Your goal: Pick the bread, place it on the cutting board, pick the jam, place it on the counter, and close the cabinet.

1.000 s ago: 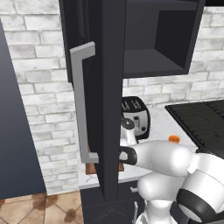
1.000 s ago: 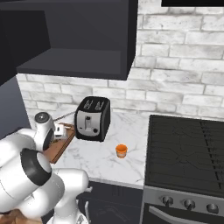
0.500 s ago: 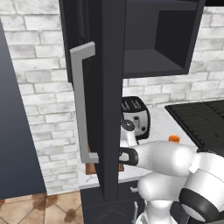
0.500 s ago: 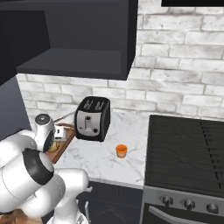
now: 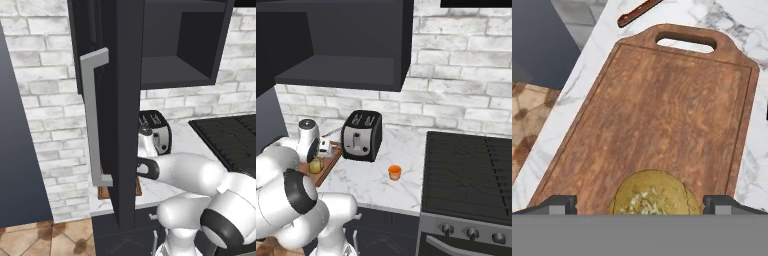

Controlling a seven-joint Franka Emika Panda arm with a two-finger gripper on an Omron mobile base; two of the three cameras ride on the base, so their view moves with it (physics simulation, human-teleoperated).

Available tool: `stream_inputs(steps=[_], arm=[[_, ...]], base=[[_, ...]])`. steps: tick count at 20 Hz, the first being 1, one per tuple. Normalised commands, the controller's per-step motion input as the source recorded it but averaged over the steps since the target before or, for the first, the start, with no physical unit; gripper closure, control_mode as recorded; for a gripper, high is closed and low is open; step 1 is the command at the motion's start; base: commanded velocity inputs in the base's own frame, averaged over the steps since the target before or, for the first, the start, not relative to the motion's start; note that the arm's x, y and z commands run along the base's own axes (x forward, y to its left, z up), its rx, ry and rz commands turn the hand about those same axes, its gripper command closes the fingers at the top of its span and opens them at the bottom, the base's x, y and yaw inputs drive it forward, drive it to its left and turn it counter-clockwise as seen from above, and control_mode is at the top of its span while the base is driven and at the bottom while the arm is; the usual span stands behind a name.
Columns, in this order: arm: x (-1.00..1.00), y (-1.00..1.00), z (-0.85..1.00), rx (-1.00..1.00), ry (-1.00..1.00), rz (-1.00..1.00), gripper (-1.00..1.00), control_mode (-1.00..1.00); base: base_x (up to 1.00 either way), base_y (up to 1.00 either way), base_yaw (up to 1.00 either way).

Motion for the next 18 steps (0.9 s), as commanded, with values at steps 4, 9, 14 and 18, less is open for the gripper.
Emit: stream_inputs(steps=[4,9,14,18], arm=[[-0.16,0.0,0.45,0.0,0.0,-0.02,-1.0,-1.0],[-0.24,0.0,0.47,0.0,-0.04,-0.02,-1.0,-1.0],[-0.4,0.0,0.43,0.0,-0.1,0.0,-1.0,-1.0],[-0.5,0.0,0.36,0.0,-0.2,0.0,-1.0,-1.0]], base=[[0.0,0.0,0.0],[0.0,0.0,0.0],[0.0,0.0,0.0],[0.0,0.0,0.0]])
